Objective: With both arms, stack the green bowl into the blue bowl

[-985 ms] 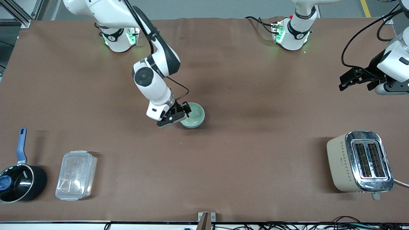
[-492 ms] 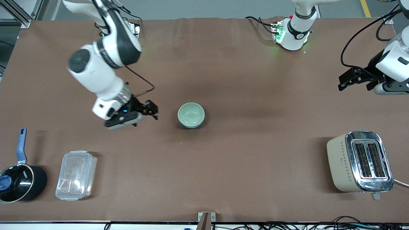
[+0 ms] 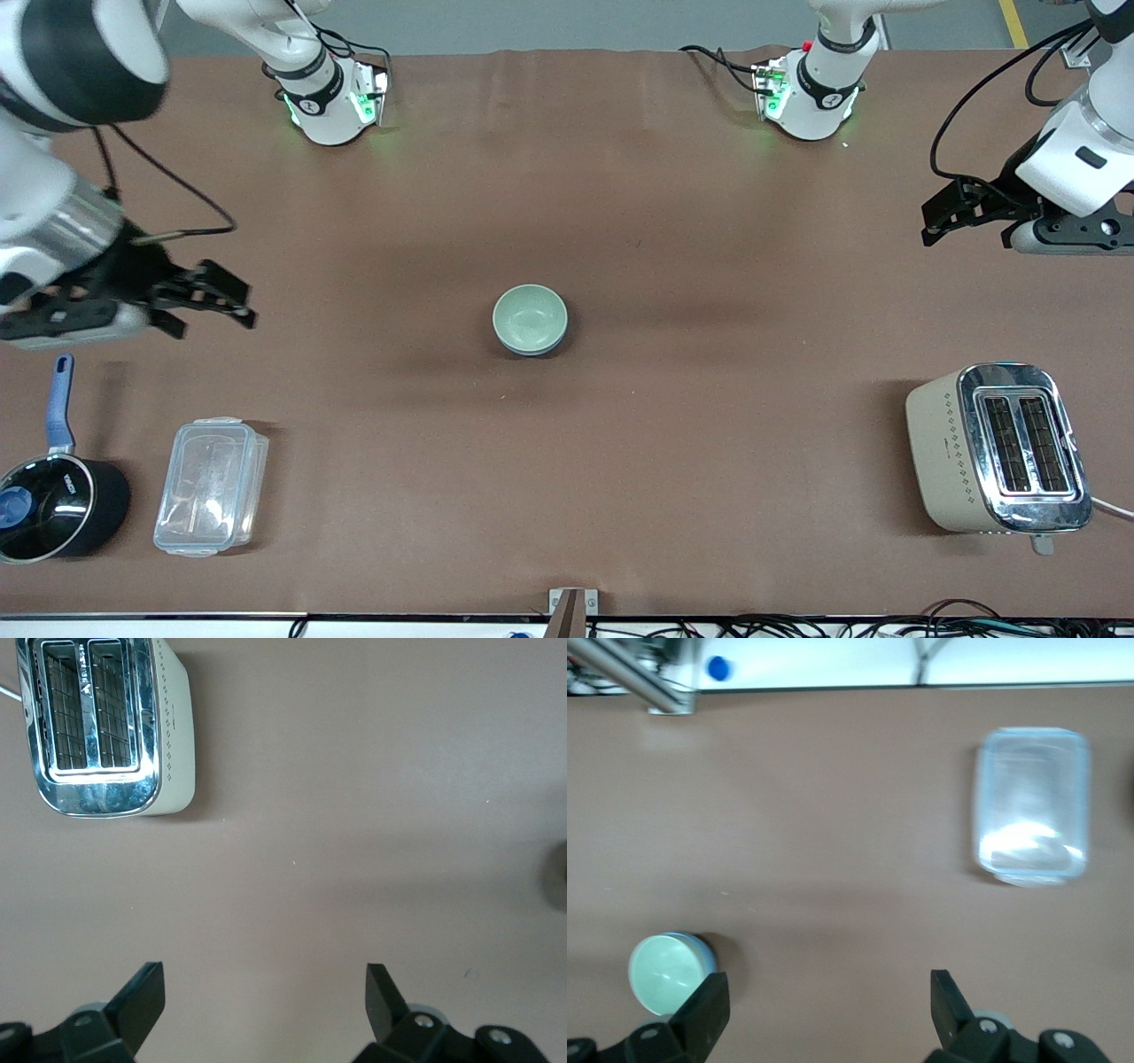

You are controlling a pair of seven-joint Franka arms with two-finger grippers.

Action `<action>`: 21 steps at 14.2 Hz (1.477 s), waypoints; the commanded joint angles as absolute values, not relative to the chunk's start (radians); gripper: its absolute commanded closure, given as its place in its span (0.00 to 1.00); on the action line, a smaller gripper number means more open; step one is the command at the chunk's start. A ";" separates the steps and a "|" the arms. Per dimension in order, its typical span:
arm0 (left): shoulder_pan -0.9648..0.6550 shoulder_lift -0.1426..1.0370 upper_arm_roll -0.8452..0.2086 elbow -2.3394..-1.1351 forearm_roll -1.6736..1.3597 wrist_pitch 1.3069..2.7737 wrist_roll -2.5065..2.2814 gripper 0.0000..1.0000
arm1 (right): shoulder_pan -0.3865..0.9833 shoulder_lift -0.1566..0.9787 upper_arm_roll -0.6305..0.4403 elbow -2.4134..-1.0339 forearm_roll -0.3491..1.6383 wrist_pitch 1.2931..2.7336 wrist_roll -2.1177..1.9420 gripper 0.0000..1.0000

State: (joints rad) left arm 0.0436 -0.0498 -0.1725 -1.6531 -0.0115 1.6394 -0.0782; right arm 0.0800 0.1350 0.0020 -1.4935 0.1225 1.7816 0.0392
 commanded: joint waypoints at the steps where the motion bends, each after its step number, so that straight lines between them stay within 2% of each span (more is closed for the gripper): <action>1: 0.048 -0.081 -0.179 -1.658 0.006 1.620 -0.066 0.00 | 0.008 0.149 0.031 -1.364 0.086 1.611 0.043 0.00; 6: 0.043 -0.074 -0.181 -1.626 0.008 1.618 -0.069 0.00 | -0.081 0.147 0.031 -1.209 0.057 1.410 0.061 0.01; 9: 0.041 -0.074 -0.183 -1.626 0.008 1.617 -0.078 0.00 | -0.090 0.127 0.031 -1.187 0.015 1.300 0.109 0.03; 15: 0.044 -0.071 -0.181 -1.594 0.009 1.554 -0.084 0.00 | -0.098 0.008 0.032 -1.336 0.000 1.353 0.115 0.03; 21: 0.044 -0.057 -0.181 -1.583 0.009 1.554 -0.084 0.00 | -0.087 0.005 0.032 -1.384 -0.002 1.431 0.112 0.03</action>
State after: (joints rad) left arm 0.0450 -0.0695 -0.1777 -1.6103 -0.0115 1.5753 -0.0789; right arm -0.0759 0.0362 0.0129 -1.3277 0.0157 1.3892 0.0986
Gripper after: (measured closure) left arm 0.000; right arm 0.031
